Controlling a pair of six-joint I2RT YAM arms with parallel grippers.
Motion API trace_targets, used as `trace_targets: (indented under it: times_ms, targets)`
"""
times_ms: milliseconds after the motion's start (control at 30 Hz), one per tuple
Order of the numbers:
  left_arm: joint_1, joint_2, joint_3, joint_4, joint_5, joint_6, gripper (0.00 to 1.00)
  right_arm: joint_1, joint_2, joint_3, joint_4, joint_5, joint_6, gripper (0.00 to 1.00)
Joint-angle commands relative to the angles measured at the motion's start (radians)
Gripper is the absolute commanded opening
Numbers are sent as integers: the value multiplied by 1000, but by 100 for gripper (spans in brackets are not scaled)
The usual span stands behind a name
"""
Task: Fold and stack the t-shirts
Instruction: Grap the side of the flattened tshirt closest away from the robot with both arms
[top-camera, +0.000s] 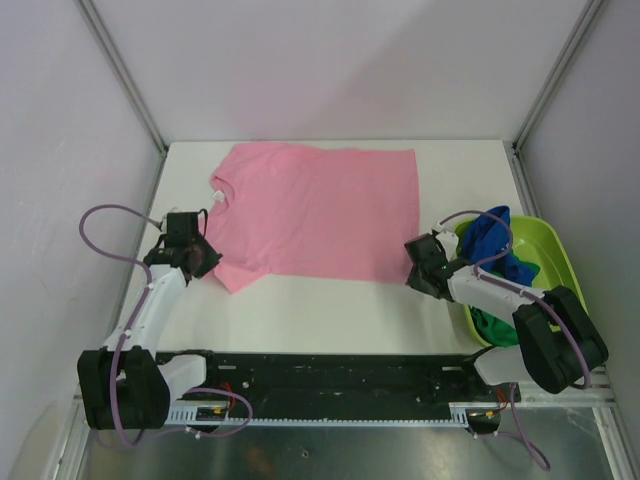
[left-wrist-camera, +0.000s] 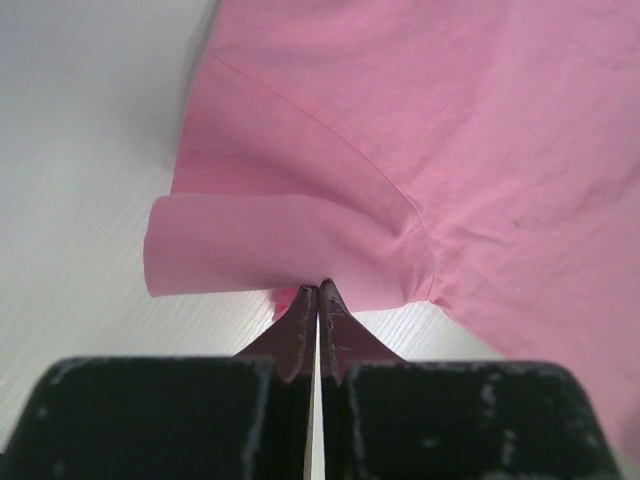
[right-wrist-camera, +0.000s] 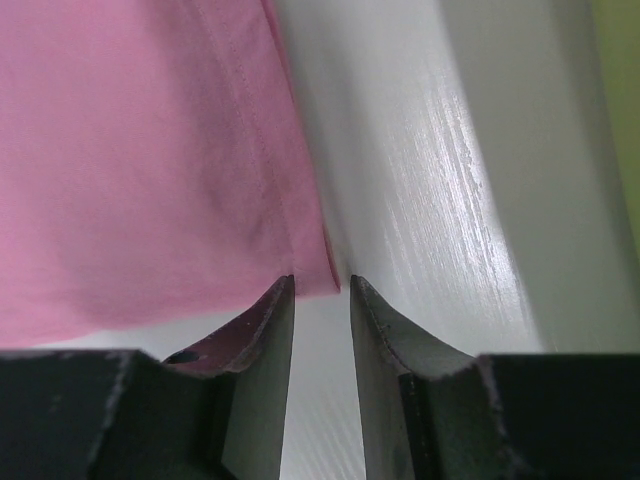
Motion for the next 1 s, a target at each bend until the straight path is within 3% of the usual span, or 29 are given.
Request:
trace_targets:
  times_ms: [0,200,567,967]
  targets:
    - [-4,-36,-2,11,4,17,0,-4,34,-2,47,32,3,34]
    - [-4,-67,-30,9,-3,-1,0,3,64,-2,51,38,3,32]
    - [-4,-163,-69,-55,-71,-68,0,11,-8,-2,-39,39,6,1]
    - [-6,-296,-47,-187,-115,-72,0,4,-183,20,-201,9,-1,0]
